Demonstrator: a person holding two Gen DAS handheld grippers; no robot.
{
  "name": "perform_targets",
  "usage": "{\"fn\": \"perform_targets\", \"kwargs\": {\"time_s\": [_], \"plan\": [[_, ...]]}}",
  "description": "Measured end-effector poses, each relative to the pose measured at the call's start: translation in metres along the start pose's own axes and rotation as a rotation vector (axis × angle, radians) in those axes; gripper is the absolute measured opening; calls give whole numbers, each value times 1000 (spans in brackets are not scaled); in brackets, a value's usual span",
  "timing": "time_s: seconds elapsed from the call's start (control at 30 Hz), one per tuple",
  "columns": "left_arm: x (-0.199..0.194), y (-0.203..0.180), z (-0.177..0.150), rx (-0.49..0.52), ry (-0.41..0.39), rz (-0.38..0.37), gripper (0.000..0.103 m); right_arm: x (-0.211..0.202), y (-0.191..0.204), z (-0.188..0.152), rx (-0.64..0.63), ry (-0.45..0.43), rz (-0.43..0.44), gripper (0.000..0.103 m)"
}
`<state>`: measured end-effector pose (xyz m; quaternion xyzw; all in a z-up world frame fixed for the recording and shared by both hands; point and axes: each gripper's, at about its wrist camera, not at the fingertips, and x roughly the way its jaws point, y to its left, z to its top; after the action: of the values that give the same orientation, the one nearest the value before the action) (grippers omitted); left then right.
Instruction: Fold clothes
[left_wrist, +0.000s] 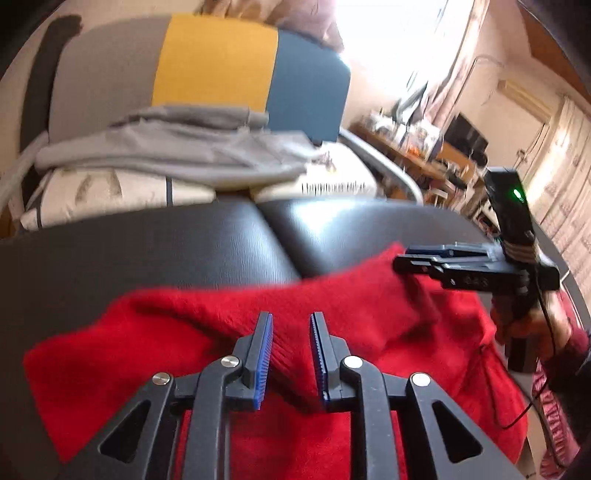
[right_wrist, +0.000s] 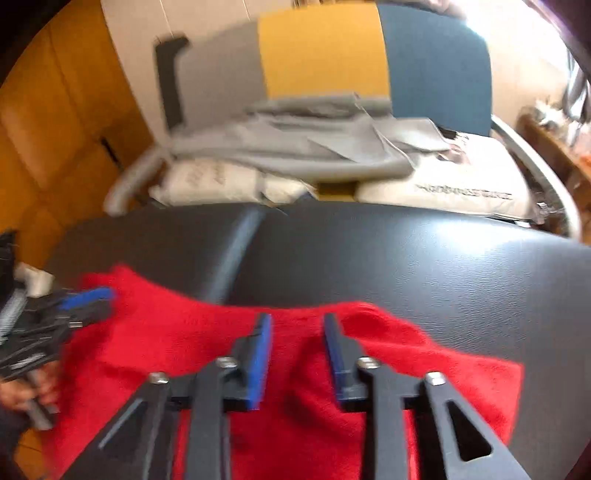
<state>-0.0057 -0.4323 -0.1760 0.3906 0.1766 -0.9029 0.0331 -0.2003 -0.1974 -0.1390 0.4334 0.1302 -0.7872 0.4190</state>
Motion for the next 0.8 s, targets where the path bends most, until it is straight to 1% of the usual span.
{"fn": "perform_targets", "kwargs": {"time_s": [0.03,0.13,0.2,0.33,0.37,0.43,0.5,0.53,0.57,0.6,0.63,0.67,0.7,0.77,0.8], "plan": [[3,0,-7,10,1,7,20,6,-1,-2,-10,16,-22,45],[5,5,-16,-17,-27,3,22,23,-5,-8,-39,59,-85,46],[7,3,-17,-24,-36,24,23,21,-4,-14,-61,38,-100,46],[7,-1,-14,-38,-43,64,23,19,-6,-14,-26,26,-98,47],[4,-2,-13,-48,-43,75,23,16,-6,-13,-11,29,-97,49],[-6,-8,-10,-55,-54,112,23,10,-6,-12,18,33,-93,50],[-20,-14,-9,-56,-71,147,23,-9,-3,-12,32,3,-89,50],[-30,-18,-11,-55,-85,155,23,-19,-1,-12,39,-12,-87,52],[-42,-22,-13,-55,-100,164,24,-32,0,-15,43,-28,-80,59],[-53,-25,-18,-57,-109,167,24,-46,2,-18,48,-44,-72,63],[-64,-27,-27,-60,-113,163,24,-63,4,-25,56,-64,-55,71],[-75,-30,-35,-64,-116,159,25,-73,5,-30,64,-69,-38,76],[-86,-32,-43,-68,-119,154,26,-90,6,-42,80,-70,-5,78],[-107,-36,-59,-76,-125,146,27,-111,4,-62,119,-65,65,86],[-118,-38,-67,-80,-129,142,27,-124,2,-79,146,-61,104,88]]}}
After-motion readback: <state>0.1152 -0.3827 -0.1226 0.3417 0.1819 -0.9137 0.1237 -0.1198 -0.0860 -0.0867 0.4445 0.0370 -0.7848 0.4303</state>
